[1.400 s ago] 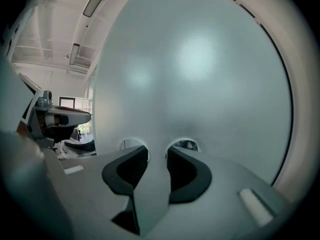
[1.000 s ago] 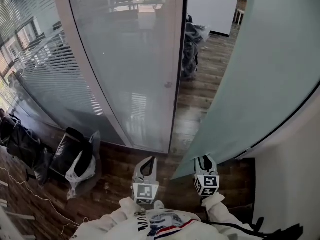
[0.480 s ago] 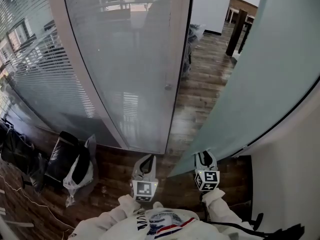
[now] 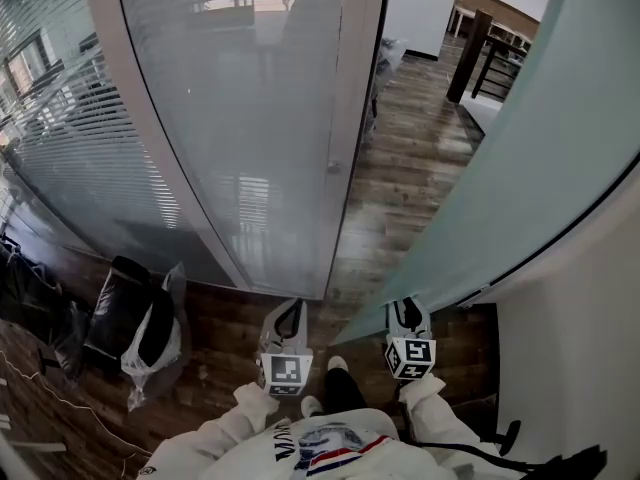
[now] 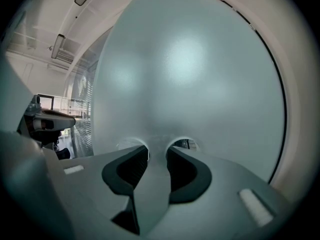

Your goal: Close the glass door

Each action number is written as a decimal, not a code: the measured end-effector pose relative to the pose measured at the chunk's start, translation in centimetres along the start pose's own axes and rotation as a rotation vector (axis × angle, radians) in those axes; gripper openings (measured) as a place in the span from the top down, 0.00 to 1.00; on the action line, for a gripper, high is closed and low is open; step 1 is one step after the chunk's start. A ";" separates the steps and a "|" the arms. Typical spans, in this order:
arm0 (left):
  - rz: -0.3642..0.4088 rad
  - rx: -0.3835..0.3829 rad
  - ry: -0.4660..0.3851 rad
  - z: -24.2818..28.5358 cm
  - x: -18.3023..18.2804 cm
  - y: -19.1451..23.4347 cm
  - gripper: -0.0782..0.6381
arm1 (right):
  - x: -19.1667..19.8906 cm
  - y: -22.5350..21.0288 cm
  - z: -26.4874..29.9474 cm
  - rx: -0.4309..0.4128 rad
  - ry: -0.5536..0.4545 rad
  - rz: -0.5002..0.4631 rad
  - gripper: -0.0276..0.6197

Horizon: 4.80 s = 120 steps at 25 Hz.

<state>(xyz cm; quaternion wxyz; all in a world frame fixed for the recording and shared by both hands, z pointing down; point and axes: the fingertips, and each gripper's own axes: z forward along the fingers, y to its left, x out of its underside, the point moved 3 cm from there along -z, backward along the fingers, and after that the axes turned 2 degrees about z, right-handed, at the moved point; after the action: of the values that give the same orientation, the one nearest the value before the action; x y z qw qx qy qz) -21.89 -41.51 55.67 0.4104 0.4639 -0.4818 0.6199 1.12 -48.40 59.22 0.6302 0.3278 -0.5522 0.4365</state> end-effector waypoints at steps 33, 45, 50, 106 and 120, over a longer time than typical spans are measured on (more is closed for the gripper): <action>-0.006 -0.026 0.051 8.8 -0.4 2.5 0.89 | -1.7 -0.3 8.9 0.005 0.008 -0.028 0.76; 0.014 -0.060 0.059 10.8 -0.6 3.9 0.89 | -1.8 -0.4 12.0 0.012 -0.001 -0.040 0.76; 0.017 -0.082 0.070 11.5 -0.8 4.1 0.89 | -2.1 -0.9 13.2 0.029 -0.006 -0.041 0.76; -0.009 -0.059 0.075 19.5 -0.1 7.4 0.89 | -4.3 -3.1 25.1 0.079 -0.017 -0.066 0.76; -0.009 -0.056 0.077 19.4 -0.5 6.3 0.89 | -4.4 -3.0 25.5 0.057 -0.026 -0.068 0.76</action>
<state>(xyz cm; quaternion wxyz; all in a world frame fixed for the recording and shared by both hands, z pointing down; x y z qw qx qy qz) -24.30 -61.79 55.89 0.4442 0.4300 -0.4808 0.6218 -6.62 -73.22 59.56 0.6280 0.3701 -0.5359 0.4261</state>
